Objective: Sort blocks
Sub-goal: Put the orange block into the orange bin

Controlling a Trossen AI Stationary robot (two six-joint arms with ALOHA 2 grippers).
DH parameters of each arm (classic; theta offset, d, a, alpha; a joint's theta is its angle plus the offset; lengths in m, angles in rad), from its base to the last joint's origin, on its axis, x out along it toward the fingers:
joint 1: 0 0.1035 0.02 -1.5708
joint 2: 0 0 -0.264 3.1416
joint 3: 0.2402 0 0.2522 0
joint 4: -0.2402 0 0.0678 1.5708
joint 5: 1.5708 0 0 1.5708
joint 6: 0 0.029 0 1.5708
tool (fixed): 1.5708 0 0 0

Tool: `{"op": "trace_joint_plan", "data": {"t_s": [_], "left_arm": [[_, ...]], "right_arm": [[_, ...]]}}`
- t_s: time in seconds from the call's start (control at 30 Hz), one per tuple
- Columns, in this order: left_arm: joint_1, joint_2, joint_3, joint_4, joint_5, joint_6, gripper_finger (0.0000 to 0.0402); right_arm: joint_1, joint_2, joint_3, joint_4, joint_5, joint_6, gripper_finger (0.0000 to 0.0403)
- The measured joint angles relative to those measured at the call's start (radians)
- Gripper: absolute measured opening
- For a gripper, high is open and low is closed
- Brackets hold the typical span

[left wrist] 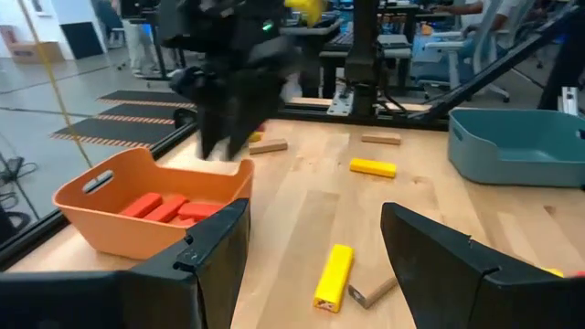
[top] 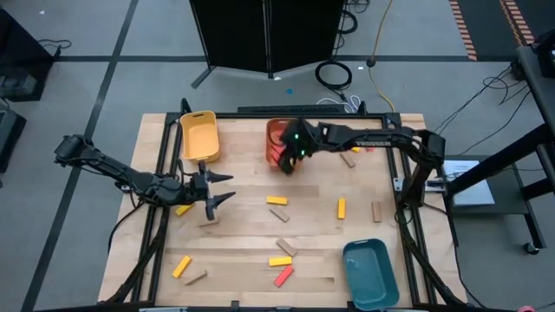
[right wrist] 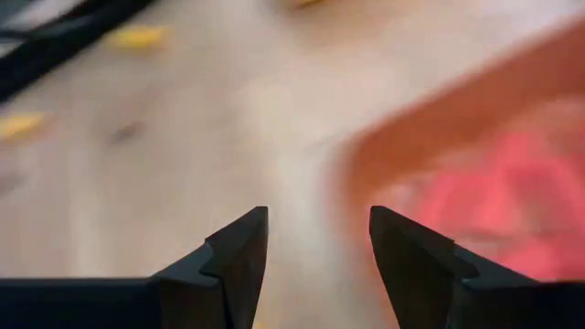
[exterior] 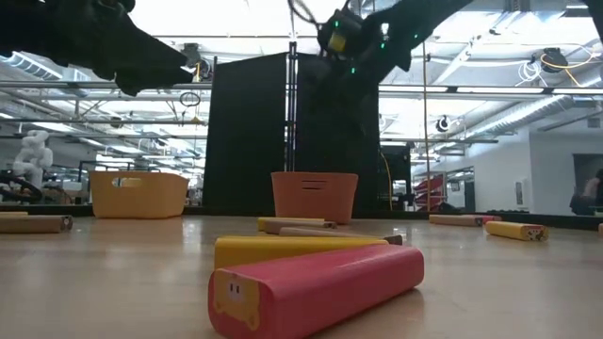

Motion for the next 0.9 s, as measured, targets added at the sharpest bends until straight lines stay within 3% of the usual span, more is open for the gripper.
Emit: {"op": "trace_joint_plan", "data": {"t_s": [0.17,0.37,0.63,0.8,0.9], "left_arm": [[0.0,0.0,0.0,0.0,0.01,0.0,0.0244],[0.0,0.0,0.0,0.0,0.041,-0.004,0.0244],[0.0,0.0,0.0,0.0,0.062,-0.026,0.0244],[0.0,0.001,0.0,0.0,0.099,-0.026,0.0244],[0.0,0.001,0.0,-0.007,0.1,-0.026,0.0244]], "right_arm": [[0.158,-0.009,0.0,0.0,-0.203,0.001,0.0183],[0.412,-0.009,0.0,-0.001,-0.232,0.014,0.0183],[0.713,0.01,0.0,-0.006,-0.012,-0.239,0.0183],[0.803,0.046,0.0,0.067,0.124,-0.347,0.0183],[0.823,0.08,0.0,0.135,0.151,-0.382,0.0183]]}}
